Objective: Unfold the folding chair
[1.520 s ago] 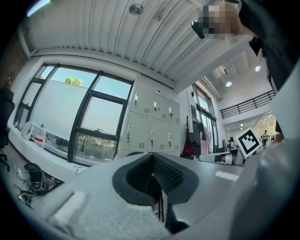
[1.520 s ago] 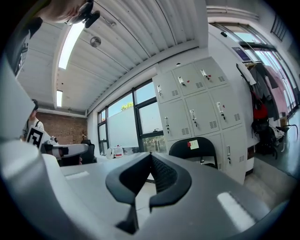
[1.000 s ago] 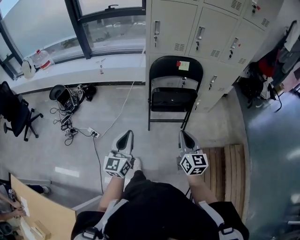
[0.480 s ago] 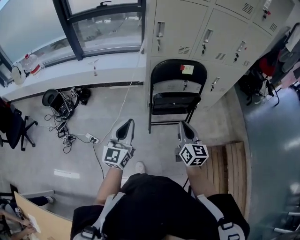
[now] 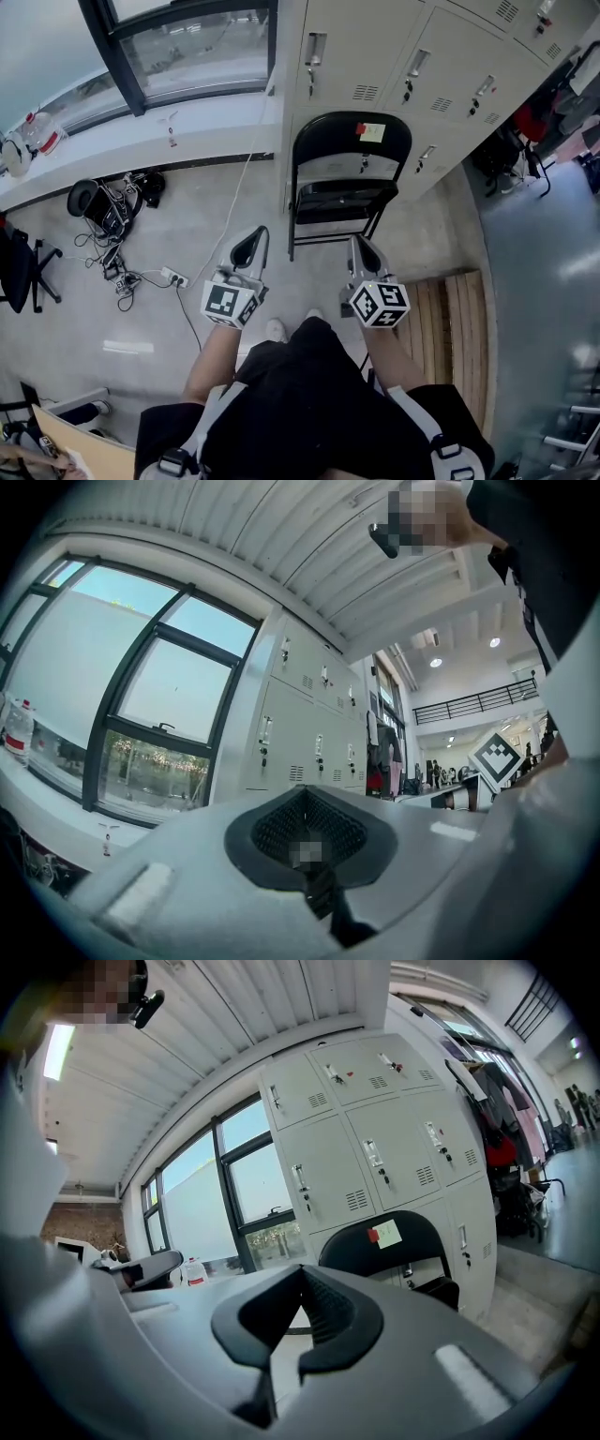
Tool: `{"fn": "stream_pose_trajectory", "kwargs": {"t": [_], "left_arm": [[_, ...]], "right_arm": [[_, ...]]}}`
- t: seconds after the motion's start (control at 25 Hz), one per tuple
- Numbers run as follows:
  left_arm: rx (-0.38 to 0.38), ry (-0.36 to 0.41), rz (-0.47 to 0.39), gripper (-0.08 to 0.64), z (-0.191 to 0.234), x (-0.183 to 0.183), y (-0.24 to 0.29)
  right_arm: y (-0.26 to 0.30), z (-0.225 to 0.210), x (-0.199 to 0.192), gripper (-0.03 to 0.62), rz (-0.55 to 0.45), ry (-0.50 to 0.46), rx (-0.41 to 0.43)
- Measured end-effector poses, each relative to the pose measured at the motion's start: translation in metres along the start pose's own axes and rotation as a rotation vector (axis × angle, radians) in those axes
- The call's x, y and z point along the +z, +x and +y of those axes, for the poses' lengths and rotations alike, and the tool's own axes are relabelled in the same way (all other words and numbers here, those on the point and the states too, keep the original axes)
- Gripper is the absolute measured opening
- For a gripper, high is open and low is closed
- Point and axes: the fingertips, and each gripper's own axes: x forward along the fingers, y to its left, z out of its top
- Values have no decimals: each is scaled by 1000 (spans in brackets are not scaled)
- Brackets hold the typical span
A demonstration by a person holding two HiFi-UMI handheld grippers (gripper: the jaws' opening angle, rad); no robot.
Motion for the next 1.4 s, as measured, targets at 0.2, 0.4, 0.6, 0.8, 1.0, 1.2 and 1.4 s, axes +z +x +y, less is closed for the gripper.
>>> {"fn": "stream_pose_trajectory", "kwargs": {"t": [0.2, 0.4, 0.6, 0.8, 1.0, 1.2, 1.4], "left_arm": [[-22, -2, 21, 3, 7, -15, 36], [-39, -11, 40, 3, 12, -29, 85], [-46, 1, 46, 4, 25, -29, 141], [-44, -29, 80, 5, 44, -46, 187], [-54, -21, 114, 5, 62, -60, 236], [-75, 14, 204, 7, 74, -85, 270], [-90, 32, 353, 143, 90, -123, 287]], "right_arm": [[18, -26, 0, 5, 2, 33, -33], [48, -66, -2, 5, 30, 66, -59], [95, -100, 12, 5, 34, 101, -71], [132, -125, 21, 5, 51, 103, -62], [161, -151, 26, 5, 58, 123, -67], [171, -170, 20, 5, 86, 143, -81], [175, -177, 8, 5, 126, 159, -121]]}}
